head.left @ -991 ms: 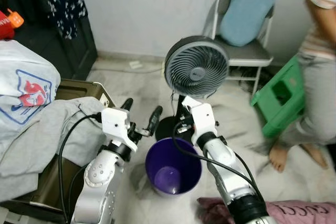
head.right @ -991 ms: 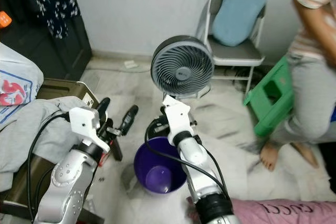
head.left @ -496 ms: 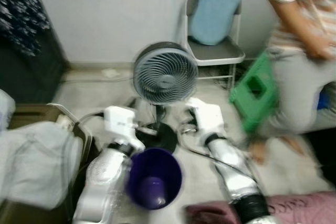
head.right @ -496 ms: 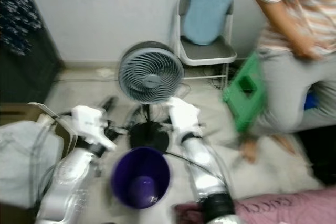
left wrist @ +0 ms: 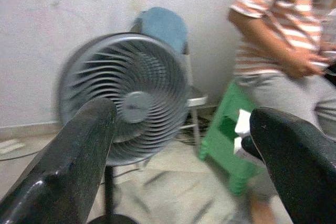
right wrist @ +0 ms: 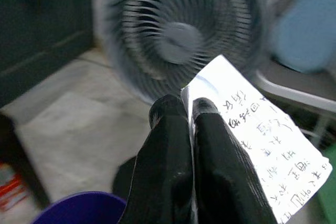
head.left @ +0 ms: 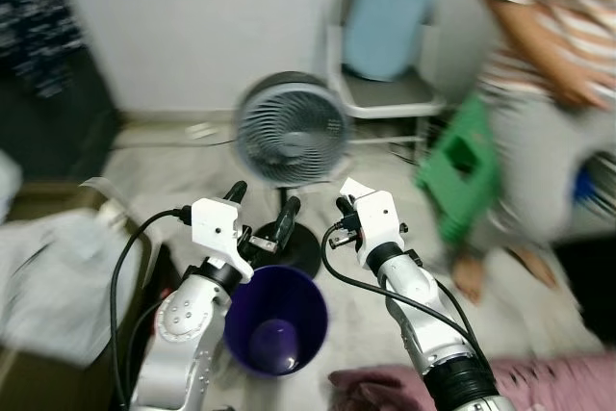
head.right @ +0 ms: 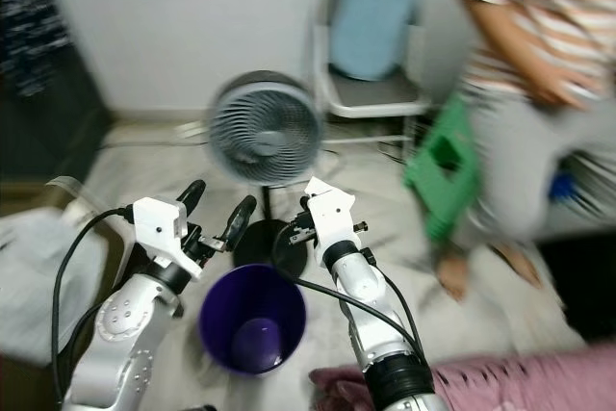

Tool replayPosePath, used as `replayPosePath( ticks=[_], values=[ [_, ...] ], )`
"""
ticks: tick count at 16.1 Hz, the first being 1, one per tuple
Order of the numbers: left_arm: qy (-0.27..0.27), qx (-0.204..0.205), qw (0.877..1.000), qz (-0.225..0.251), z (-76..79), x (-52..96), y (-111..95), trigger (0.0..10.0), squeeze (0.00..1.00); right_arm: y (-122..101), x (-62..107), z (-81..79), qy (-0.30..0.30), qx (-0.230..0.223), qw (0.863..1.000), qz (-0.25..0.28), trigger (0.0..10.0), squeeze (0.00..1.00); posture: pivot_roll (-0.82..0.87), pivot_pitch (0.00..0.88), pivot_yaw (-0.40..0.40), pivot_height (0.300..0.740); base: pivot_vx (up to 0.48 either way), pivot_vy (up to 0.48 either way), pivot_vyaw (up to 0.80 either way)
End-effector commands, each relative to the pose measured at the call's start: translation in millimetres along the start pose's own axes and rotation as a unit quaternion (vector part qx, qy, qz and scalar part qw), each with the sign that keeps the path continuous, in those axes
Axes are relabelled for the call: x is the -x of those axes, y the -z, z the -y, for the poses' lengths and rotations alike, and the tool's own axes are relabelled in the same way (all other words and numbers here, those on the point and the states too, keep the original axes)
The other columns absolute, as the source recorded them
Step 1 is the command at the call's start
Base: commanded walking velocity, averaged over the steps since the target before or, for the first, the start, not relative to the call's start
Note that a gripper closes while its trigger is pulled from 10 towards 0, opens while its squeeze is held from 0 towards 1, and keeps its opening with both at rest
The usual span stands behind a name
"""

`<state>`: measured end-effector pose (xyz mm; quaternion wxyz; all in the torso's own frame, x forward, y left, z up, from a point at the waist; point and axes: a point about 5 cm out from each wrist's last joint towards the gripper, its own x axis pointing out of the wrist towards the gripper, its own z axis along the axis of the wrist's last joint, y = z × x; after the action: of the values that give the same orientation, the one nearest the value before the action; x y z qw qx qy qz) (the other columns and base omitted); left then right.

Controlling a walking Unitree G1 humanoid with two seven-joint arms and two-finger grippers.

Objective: Clean up the room

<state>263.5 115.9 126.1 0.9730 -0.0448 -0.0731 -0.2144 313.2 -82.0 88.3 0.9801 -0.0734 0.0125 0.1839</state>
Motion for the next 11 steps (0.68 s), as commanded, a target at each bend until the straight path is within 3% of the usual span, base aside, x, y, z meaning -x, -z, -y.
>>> replayPosePath(
  ticks=[1,2,5,9,11],
  values=[
    [0.023,-0.019,1.000,-0.003,-4.3,5.8,-1.2,10.0,0.00,-4.3,-3.6,-3.5,-0.005,0.002,1.000,0.006,10.0,0.00,0.06,0.109,-0.065,0.740,0.000,0.000,0.80],
    [0.030,-0.024,0.999,-0.007,-5.0,7.3,-0.9,10.0,0.00,-4.0,-3.8,-3.8,-0.005,0.002,1.000,0.006,10.0,0.00,0.06,0.109,-0.065,0.740,0.000,0.000,0.80],
    [0.069,-0.057,0.995,-0.048,-26.3,28.7,1.8,10.0,0.00,3.3,-6.2,-10.1,0.002,0.009,1.000,-0.020,10.0,0.00,0.07,0.124,-0.062,0.740,0.000,0.000,0.00],
    [0.118,-0.062,0.989,-0.066,-30.5,32.8,-4.8,10.0,0.00,17.3,-7.6,-1.0,0.056,-0.035,0.994,-0.086,10.0,0.00,0.07,0.167,-0.044,0.740,0.000,0.000,0.00],
    [0.138,-0.059,0.986,-0.072,-30.3,36.6,-6.6,10.0,0.00,22.1,-9.4,3.8,0.079,-0.036,0.990,-0.110,10.0,0.00,0.08,0.180,-0.034,0.740,0.000,0.000,0.00]
  ],
)
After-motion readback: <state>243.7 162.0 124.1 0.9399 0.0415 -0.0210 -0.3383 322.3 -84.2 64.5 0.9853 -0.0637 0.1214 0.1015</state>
